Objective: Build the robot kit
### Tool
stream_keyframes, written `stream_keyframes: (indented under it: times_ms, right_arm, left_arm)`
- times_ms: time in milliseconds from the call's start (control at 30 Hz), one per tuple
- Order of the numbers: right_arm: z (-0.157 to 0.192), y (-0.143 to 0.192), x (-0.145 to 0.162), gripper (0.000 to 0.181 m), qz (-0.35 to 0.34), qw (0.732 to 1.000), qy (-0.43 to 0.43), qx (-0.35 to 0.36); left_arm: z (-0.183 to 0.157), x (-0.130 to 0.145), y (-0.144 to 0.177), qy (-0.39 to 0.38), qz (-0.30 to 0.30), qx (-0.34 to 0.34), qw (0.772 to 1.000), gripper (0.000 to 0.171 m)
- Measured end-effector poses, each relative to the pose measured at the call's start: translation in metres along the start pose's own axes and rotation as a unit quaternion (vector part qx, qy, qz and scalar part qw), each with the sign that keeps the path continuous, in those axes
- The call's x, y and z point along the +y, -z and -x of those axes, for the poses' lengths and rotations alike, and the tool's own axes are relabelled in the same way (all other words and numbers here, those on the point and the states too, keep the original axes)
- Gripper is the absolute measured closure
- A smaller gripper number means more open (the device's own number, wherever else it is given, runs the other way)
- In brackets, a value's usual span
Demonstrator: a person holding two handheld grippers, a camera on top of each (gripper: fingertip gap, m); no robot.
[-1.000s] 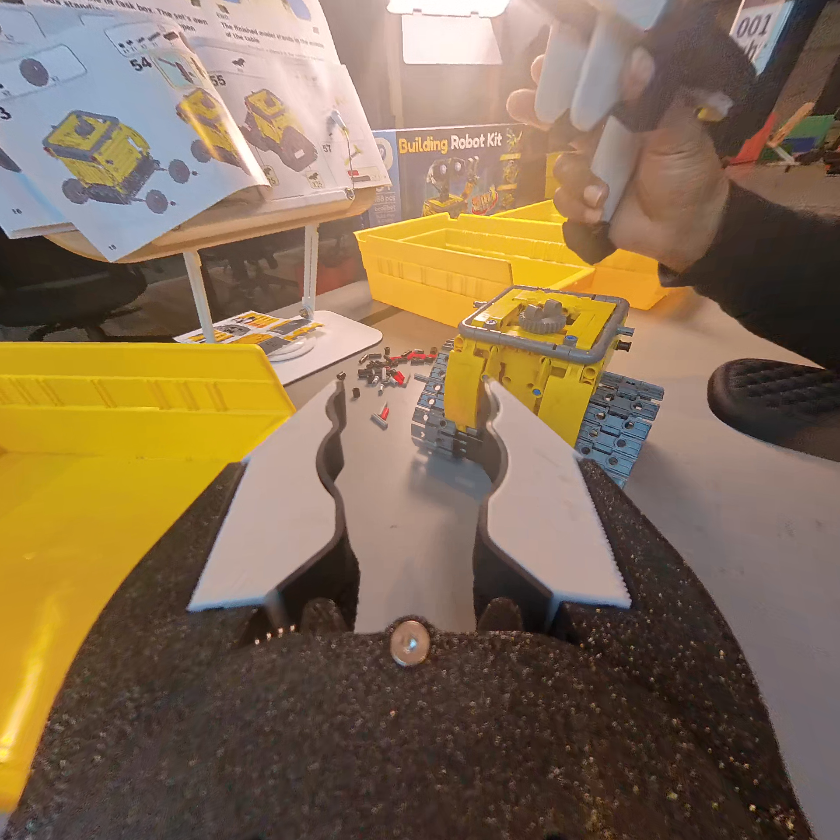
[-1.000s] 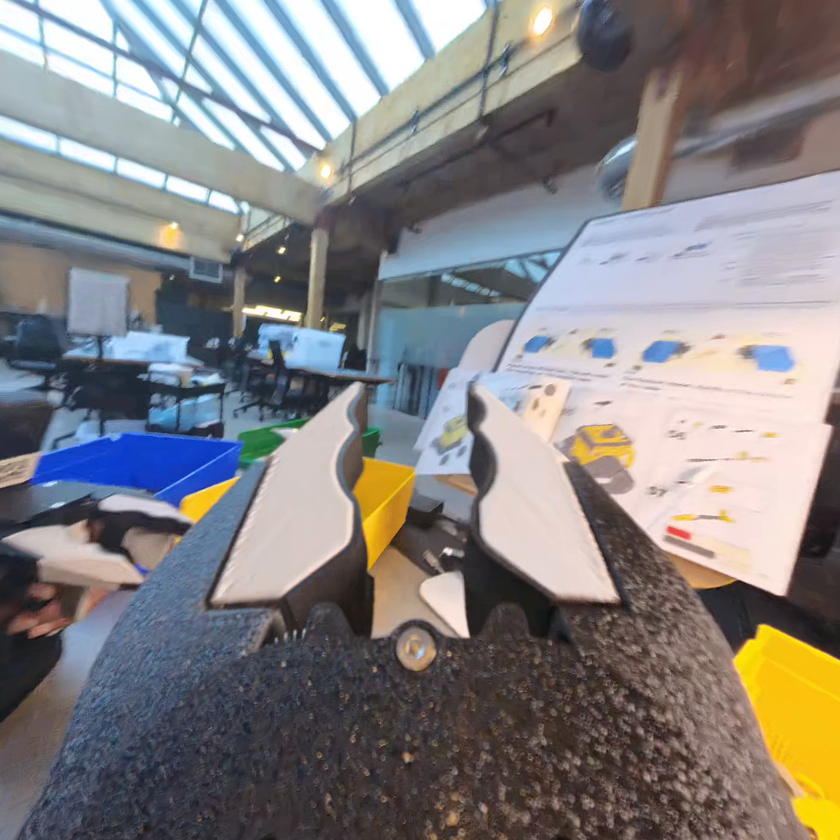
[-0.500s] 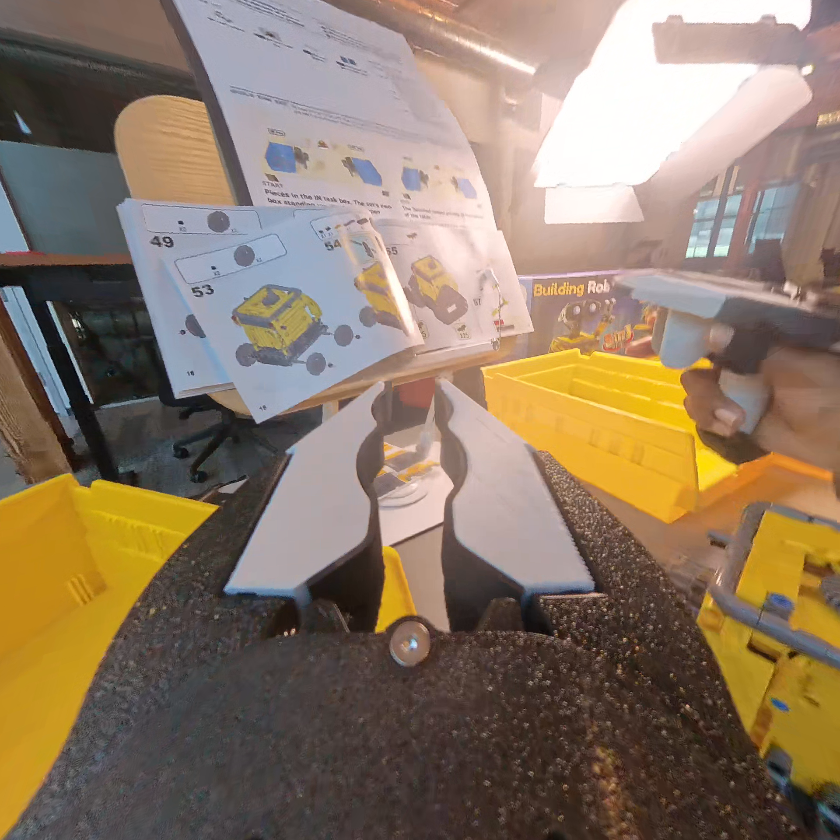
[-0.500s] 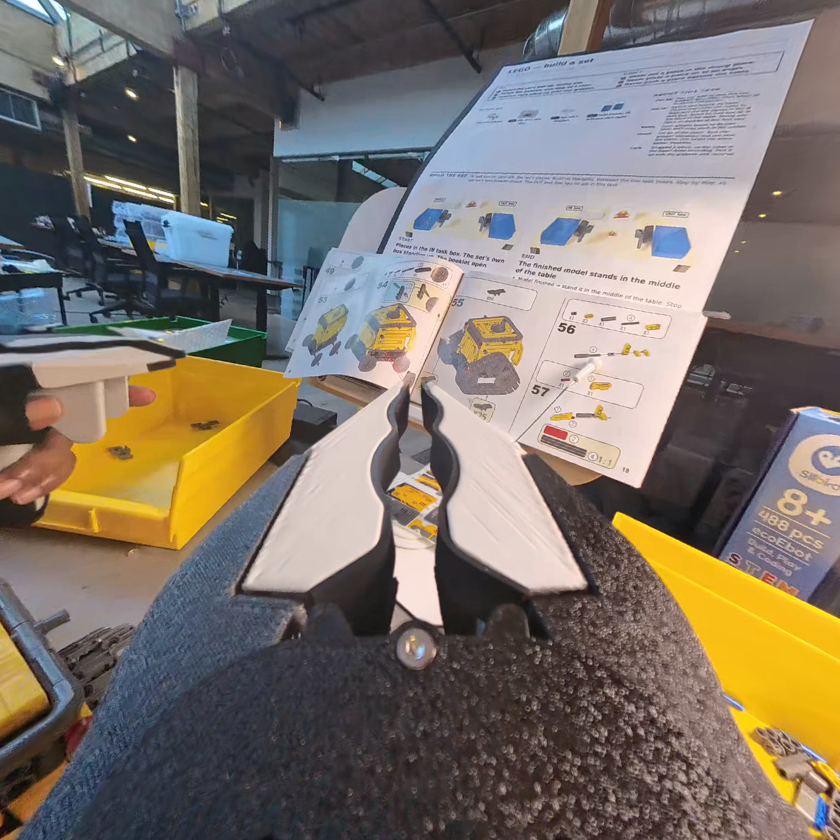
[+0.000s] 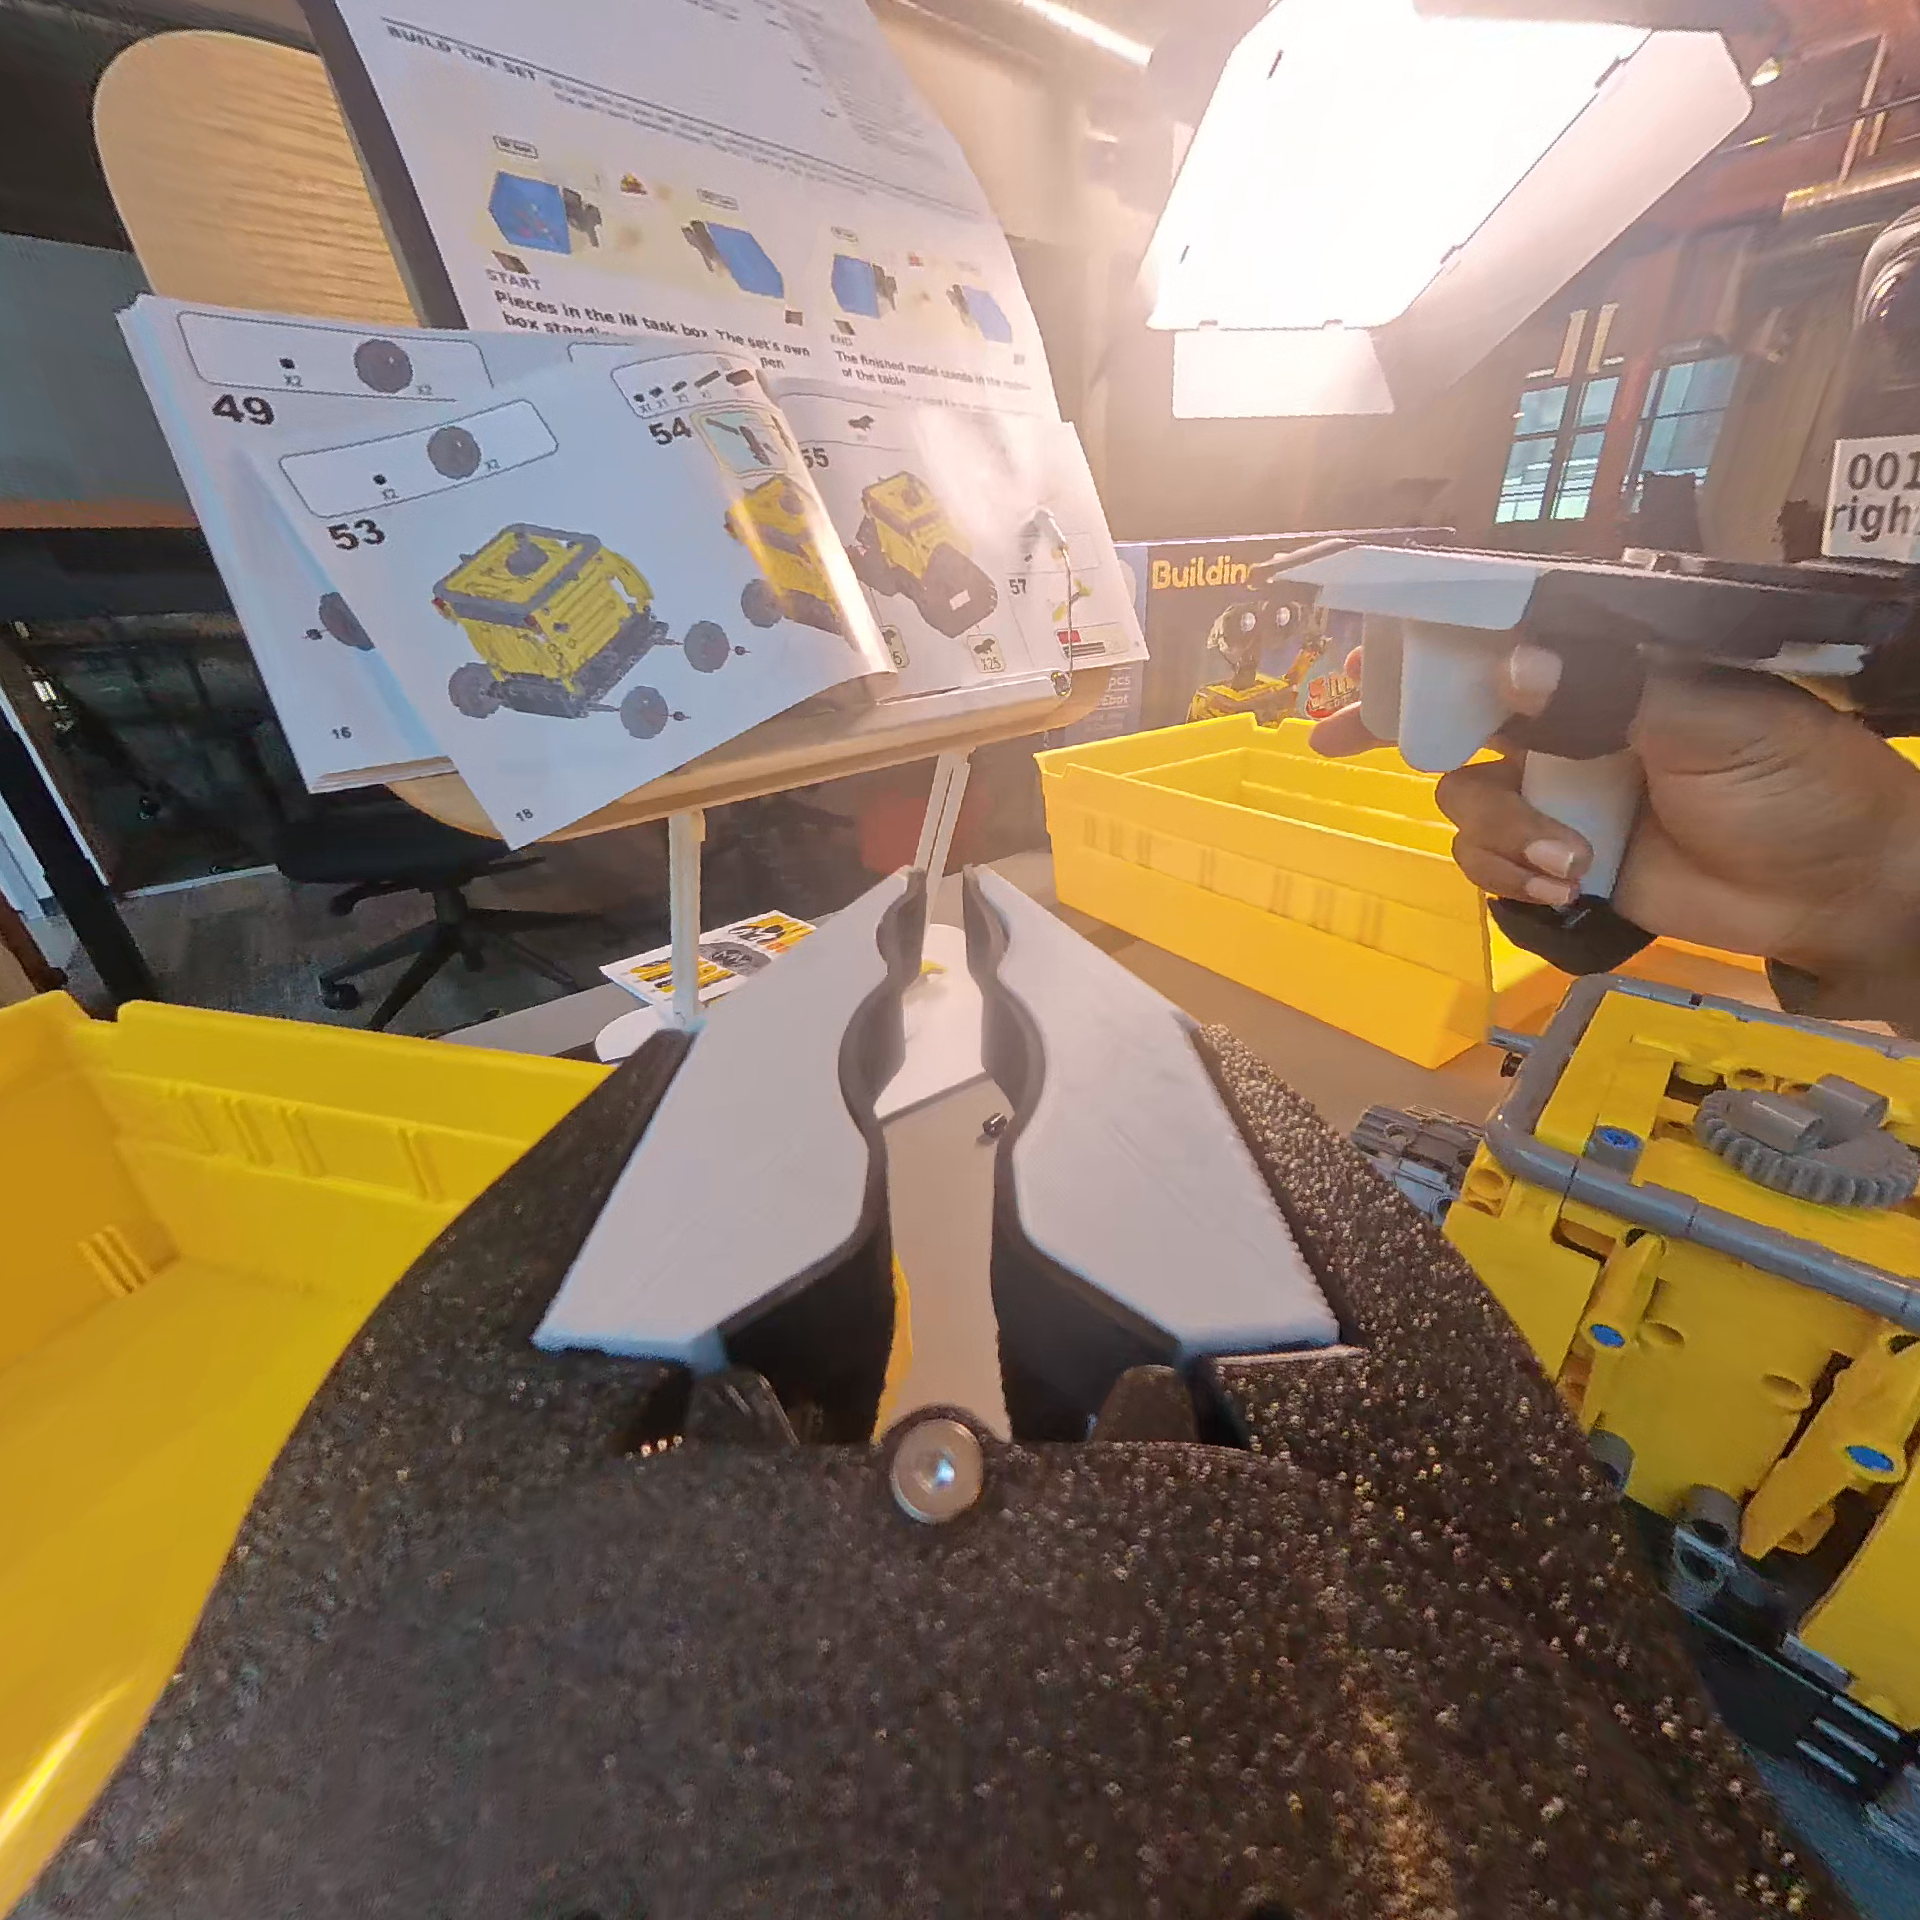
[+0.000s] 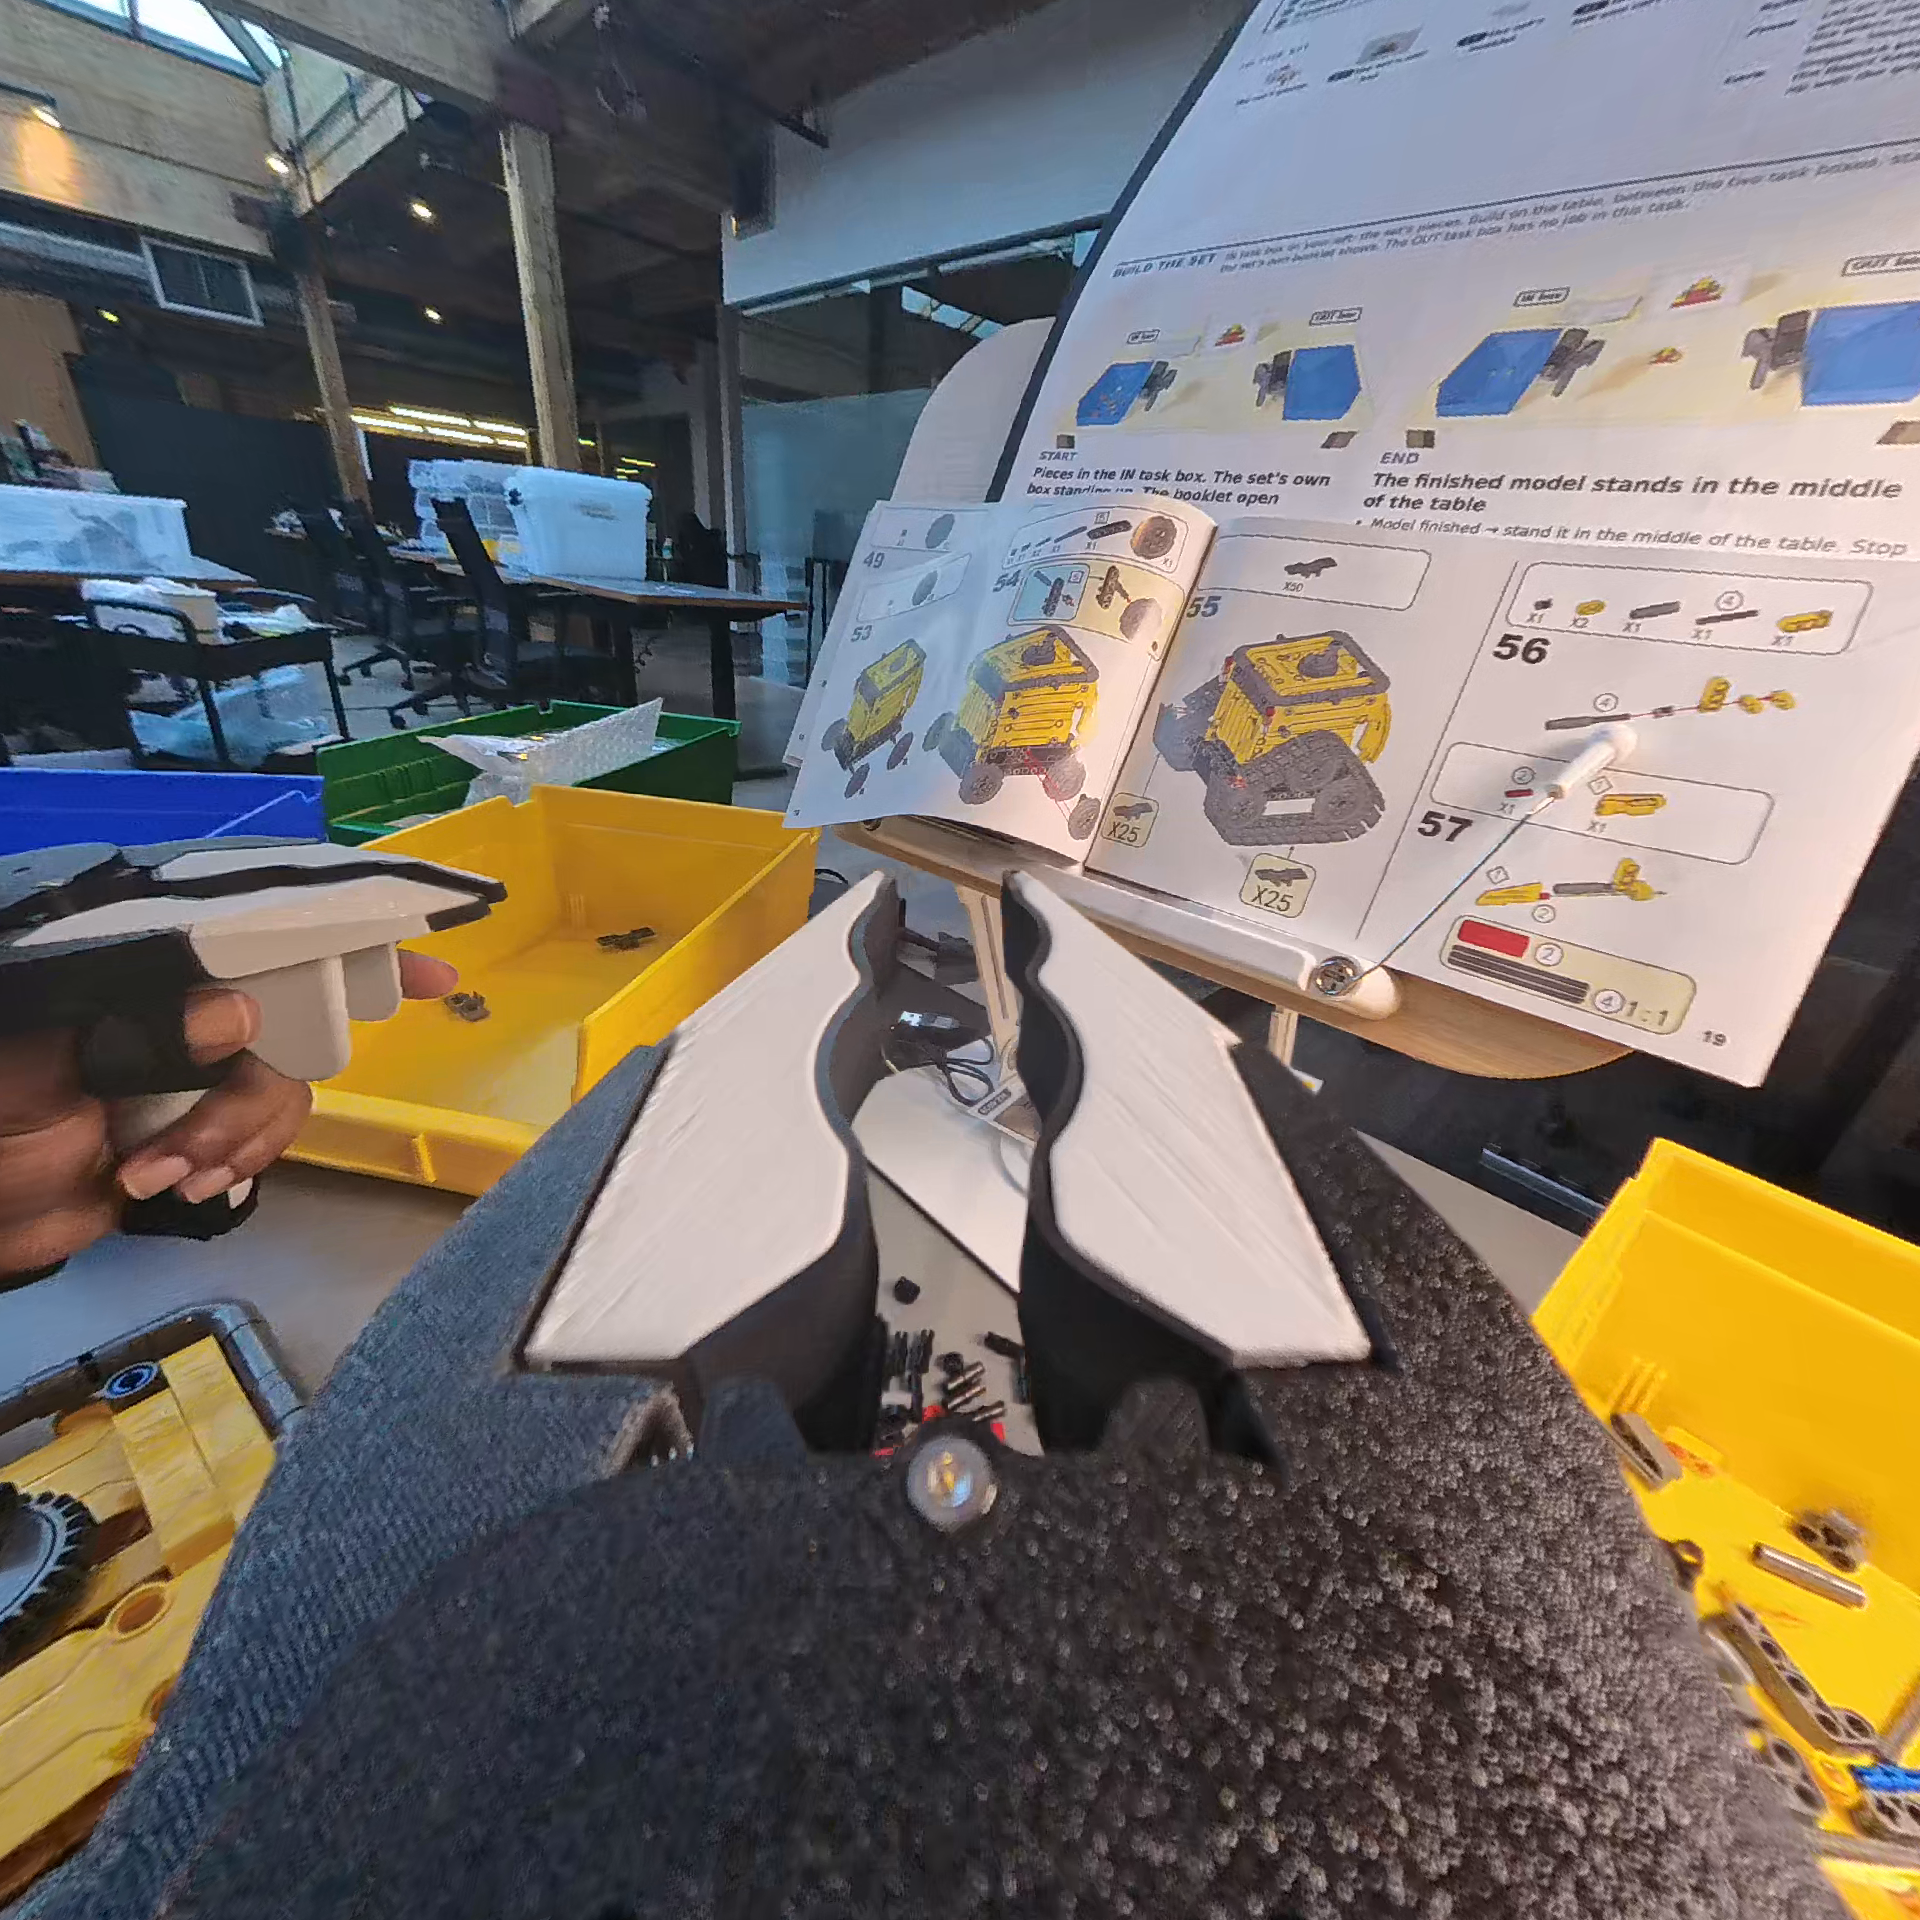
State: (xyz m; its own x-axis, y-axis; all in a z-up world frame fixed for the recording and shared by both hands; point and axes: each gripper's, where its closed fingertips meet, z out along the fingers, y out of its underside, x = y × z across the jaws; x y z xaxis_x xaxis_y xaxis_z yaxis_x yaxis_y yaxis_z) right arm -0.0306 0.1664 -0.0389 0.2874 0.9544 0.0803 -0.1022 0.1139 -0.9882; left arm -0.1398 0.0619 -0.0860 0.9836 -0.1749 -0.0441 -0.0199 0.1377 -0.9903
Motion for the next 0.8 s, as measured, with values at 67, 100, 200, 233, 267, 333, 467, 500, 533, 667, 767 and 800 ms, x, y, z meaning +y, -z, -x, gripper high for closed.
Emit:
stream_keyframes:
  times_ms: [67, 100, 200, 233, 267, 333, 467, 500, 533, 667, 767, 800]
  right_arm:
    - [0.004, 0.001, -0.002, 0.159, 0.008, 1.0, 0.005, -0.008]
    - [0.005, 0.002, -0.006, 0.159, 0.008, 1.0, 0.011, -0.009]
    - [0.02, 0.006, -0.024, 0.159, 0.013, 0.999, 0.021, -0.046]
    - [0.027, 0.008, -0.029, 0.159, 0.021, 0.997, 0.029, -0.063]
    - [0.033, 0.011, -0.034, 0.158, 0.029, 0.996, 0.041, -0.077]
    - [0.048, 0.017, -0.039, 0.155, 0.048, 0.99, 0.073, -0.111]
    - [0.076, 0.033, -0.043, 0.138, 0.077, 0.974, 0.114, -0.183]
    - [0.082, 0.036, -0.04, 0.133, 0.088, 0.969, 0.116, -0.201]
    - [0.091, 0.041, -0.035, 0.126, 0.106, 0.961, 0.117, -0.229]
    - [0.129, 0.086, 0.015, 0.097, 0.252, 0.886, 0.086, -0.38]
    - [0.134, 0.105, 0.051, 0.074, 0.357, 0.841, 0.065, -0.401]
    - [0.135, 0.106, 0.059, 0.071, 0.376, 0.833, 0.07, -0.398]
  left_arm:
    - [0.001, 0.002, -0.001, 0.002, 0.007, 0.004, 1.0, 0.162]
    - [-0.002, 0.004, -0.002, 0.007, 0.011, 0.017, 1.0, 0.156]
    - [-0.011, 0.008, -0.005, 0.019, 0.026, 0.05, 0.998, 0.143]
    - [-0.013, 0.01, -0.006, 0.022, 0.035, 0.06, 0.997, 0.138]
    - [-0.016, 0.011, -0.007, 0.023, 0.039, 0.067, 0.997, 0.134]
    - [-0.023, 0.011, -0.008, 0.024, 0.041, 0.086, 0.995, 0.129]
    - [-0.04, 0.006, -0.005, 0.03, 0.043, 0.134, 0.99, 0.122]
    - [-0.049, 0.006, -0.002, 0.042, 0.047, 0.167, 0.984, 0.121]
    - [-0.063, 0.004, 0.002, 0.061, 0.053, 0.214, 0.973, 0.118]
    - [-0.109, 0.007, 0.028, 0.099, 0.122, 0.37, 0.916, 0.088]
    - [-0.128, 0.029, 0.04, 0.069, 0.188, 0.402, 0.894, 0.07]
    - [-0.133, 0.033, 0.043, 0.059, 0.199, 0.406, 0.89, 0.068]
